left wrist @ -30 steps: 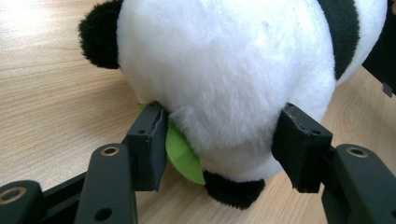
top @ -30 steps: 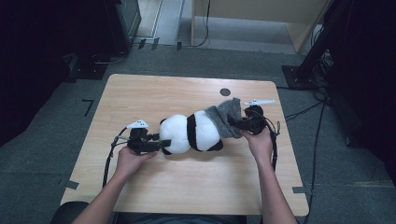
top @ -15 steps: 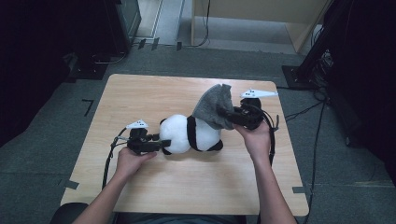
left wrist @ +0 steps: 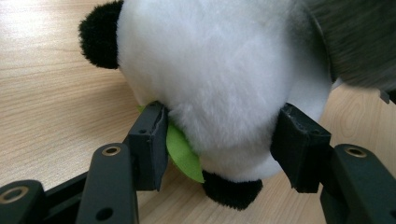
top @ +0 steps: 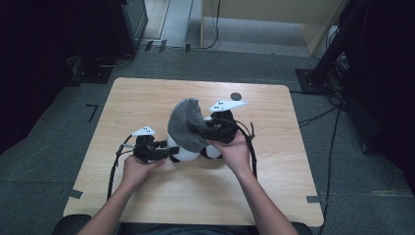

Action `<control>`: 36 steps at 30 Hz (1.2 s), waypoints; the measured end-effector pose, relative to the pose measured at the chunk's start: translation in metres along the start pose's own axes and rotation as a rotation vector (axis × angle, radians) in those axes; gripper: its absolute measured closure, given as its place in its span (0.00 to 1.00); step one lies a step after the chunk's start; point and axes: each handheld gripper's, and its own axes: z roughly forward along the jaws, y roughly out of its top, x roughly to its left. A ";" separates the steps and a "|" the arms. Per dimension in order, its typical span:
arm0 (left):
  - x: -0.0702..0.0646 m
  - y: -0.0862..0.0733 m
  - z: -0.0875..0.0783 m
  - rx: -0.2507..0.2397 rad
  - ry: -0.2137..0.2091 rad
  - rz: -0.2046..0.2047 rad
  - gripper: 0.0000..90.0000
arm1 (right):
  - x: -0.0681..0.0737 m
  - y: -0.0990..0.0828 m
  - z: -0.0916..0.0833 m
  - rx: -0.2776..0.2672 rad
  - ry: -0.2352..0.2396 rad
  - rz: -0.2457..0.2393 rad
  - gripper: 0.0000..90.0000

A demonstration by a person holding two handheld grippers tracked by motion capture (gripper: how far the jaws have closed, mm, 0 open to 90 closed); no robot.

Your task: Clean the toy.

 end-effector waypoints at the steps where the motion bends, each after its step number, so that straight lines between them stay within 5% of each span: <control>1: 0.000 0.000 0.000 -0.001 0.000 0.000 0.46 | 0.000 -0.004 0.014 0.028 0.010 -0.001 0.83; 9: -0.001 0.000 0.000 0.001 0.007 0.001 0.48 | -0.009 -0.025 0.055 0.151 -0.016 0.014 0.83; 13: -0.001 0.001 0.001 0.013 0.015 -0.007 0.49 | -0.017 -0.031 0.057 0.154 -0.038 0.011 0.83; 17: -0.001 0.002 0.001 0.027 0.020 -0.001 0.50 | -0.021 -0.031 0.048 0.170 -0.103 -0.021 0.83; 36: 0.001 0.007 0.001 0.040 0.008 -0.008 0.51 | -0.059 -0.039 -0.030 0.100 -0.248 0.086 0.83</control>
